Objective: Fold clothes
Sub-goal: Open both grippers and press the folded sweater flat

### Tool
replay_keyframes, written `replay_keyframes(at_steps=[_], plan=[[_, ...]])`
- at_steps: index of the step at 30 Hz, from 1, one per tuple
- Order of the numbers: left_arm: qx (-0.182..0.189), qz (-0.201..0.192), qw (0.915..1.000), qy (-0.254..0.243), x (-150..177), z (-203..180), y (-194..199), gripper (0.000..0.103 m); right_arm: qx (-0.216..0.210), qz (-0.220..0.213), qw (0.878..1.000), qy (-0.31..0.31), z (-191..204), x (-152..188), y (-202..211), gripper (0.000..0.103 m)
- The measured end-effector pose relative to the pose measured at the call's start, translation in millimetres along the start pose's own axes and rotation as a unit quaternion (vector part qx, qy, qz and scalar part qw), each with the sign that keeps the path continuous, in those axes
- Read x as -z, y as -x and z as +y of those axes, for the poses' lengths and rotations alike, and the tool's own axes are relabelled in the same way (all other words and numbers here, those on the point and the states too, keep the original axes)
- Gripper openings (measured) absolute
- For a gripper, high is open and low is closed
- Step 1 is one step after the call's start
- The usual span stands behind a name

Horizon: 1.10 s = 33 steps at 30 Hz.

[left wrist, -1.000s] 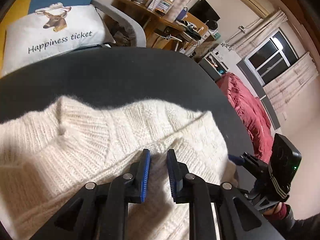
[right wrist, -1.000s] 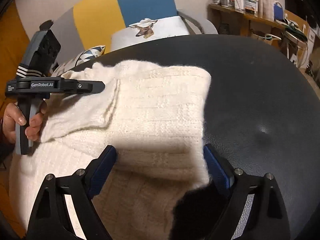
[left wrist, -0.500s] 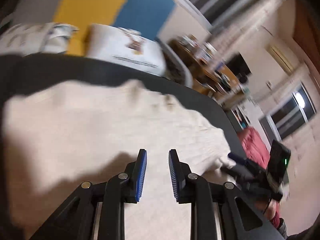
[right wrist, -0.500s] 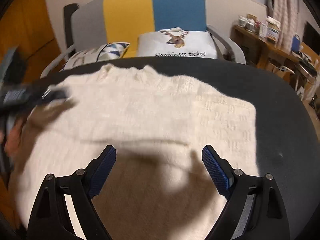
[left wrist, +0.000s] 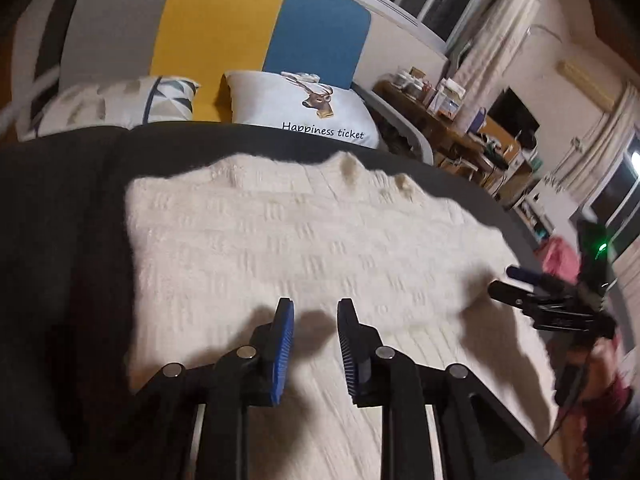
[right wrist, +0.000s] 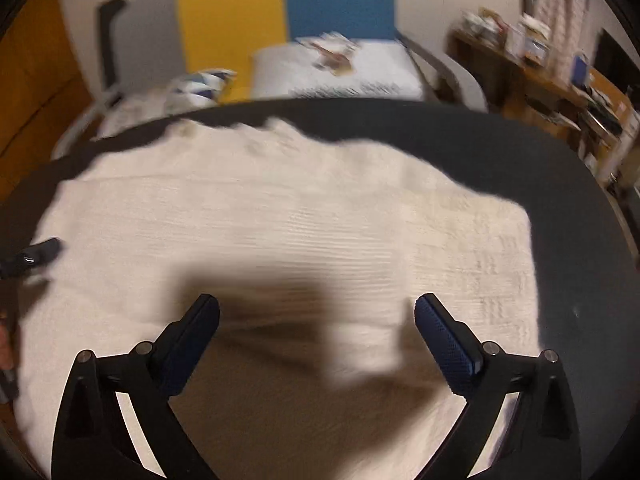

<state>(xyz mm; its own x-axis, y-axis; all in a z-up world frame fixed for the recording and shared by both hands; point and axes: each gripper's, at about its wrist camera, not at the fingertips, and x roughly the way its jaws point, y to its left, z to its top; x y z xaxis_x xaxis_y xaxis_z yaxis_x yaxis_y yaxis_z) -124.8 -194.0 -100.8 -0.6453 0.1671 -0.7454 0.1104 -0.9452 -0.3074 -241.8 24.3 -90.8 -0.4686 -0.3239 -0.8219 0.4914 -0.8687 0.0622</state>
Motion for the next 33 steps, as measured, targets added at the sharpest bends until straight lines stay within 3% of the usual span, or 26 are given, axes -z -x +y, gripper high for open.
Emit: replay_keyframes(at_steps=[2,6,10,15,18,20,26,33], plan=[[-0.023,-0.002,0.9997,-0.005,9.3,1.8,-2.1,0.023,-0.006,0.009,1.0,0.024,21.5,10.0,6.4,0.1],[-0.028,-0.001,0.9996,0.009,5.6,7.4,-4.6,0.023,0.004,0.06,0.997,0.052,47.2,34.9,-13.0,0.102],[-0.029,-0.003,0.9993,0.025,10.8,-5.4,19.0,0.023,0.015,0.053,0.998,0.037,48.9,34.2,-1.3,0.103],[-0.022,-0.005,0.9996,0.017,68.8,-30.2,56.2,0.024,0.009,0.033,0.998,0.055,63.3,57.8,38.3,0.103],[-0.031,0.008,0.9987,0.04,102.7,-28.7,62.2,0.024,0.016,0.033,0.997,0.061,67.7,79.9,50.4,0.103],[-0.03,-0.008,0.9987,0.041,117.5,-26.6,67.2,0.024,0.021,0.032,0.997,0.065,70.6,94.6,58.5,0.103],[-0.042,-0.04,0.9982,0.016,123.8,-24.5,63.1,0.024,0.014,0.036,0.999,0.025,62.4,129.2,55.0,0.103],[-0.036,-0.059,0.9974,0.018,119.8,-13.9,58.4,0.023,0.021,0.01,1.0,0.019,70.1,133.5,53.1,0.103]])
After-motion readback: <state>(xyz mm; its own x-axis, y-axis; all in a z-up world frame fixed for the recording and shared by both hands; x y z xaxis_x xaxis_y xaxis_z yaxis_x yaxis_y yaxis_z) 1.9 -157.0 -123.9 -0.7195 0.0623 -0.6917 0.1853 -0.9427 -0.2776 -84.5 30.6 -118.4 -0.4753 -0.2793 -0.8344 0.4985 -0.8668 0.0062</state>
